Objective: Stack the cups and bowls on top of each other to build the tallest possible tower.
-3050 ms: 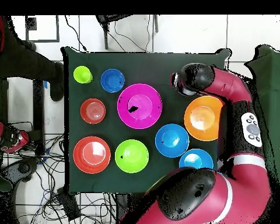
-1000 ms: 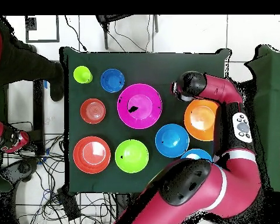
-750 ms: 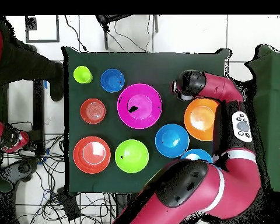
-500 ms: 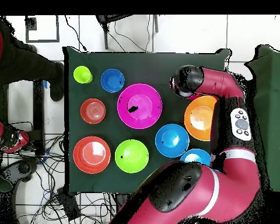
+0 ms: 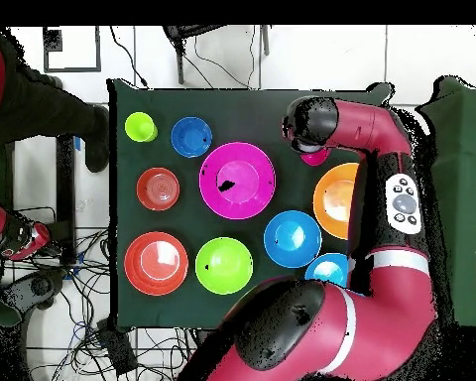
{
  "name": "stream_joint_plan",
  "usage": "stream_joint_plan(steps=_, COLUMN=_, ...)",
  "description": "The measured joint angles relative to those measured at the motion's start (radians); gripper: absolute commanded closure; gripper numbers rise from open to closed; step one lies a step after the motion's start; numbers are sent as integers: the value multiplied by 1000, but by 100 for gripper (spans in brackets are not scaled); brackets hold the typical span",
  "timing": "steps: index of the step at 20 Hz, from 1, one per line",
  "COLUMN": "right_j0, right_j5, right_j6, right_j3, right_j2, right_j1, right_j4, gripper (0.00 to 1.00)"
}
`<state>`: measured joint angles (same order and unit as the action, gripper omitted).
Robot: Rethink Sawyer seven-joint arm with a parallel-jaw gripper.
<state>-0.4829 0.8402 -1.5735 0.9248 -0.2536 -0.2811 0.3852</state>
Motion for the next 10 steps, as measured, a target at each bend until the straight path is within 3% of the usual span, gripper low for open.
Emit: stream_joint_plan(steps=10, right_j0=-9, right_j5=0, right_j6=0, right_j3=-5, right_j2=2, right_j1=-1, right_j4=0, gripper=0)
